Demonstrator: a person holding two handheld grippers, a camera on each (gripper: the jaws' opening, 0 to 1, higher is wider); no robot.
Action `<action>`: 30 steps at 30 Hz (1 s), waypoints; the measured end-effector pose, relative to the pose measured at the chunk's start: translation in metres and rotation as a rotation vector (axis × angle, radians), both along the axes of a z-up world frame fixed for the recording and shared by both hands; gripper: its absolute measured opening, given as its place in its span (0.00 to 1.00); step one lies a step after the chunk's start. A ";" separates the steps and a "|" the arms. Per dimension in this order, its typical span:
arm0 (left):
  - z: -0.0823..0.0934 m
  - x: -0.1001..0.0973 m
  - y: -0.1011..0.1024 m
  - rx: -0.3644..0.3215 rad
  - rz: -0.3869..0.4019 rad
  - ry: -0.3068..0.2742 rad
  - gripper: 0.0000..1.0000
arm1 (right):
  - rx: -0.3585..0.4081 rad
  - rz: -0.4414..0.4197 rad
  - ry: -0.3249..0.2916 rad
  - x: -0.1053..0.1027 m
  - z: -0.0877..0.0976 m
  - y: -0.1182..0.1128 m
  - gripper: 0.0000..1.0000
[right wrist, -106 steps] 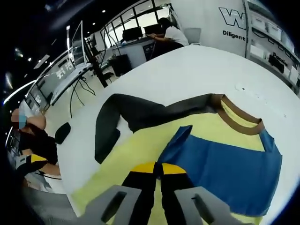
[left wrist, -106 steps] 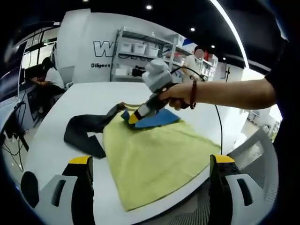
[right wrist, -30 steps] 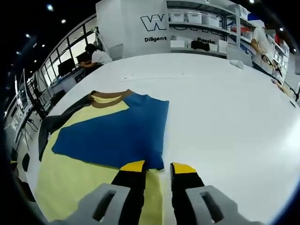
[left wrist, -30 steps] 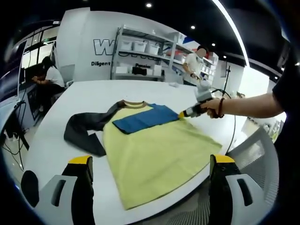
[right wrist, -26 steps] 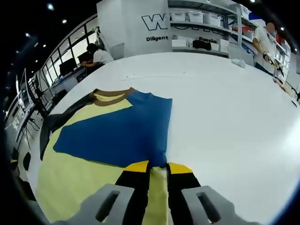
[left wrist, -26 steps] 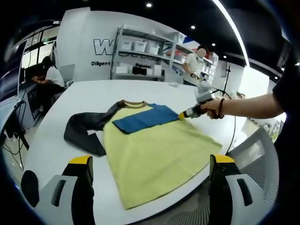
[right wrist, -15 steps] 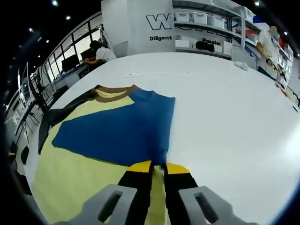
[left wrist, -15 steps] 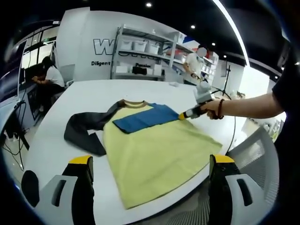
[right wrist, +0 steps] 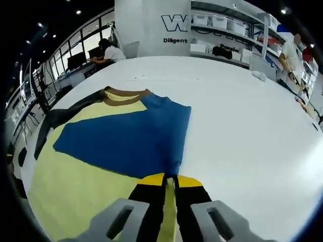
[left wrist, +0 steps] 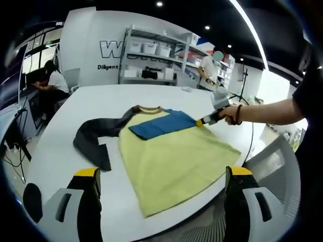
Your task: Fold the garment on the visible template until the final outline fits inside the template.
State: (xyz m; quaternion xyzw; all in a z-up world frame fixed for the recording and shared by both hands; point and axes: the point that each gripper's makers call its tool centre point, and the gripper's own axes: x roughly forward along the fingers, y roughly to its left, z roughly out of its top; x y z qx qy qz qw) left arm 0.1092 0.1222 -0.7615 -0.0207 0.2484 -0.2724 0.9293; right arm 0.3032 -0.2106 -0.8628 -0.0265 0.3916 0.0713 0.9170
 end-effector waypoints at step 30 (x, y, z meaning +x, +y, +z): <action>-0.004 0.000 0.002 0.011 0.011 0.016 0.97 | -0.173 0.016 0.024 0.008 0.002 -0.065 0.01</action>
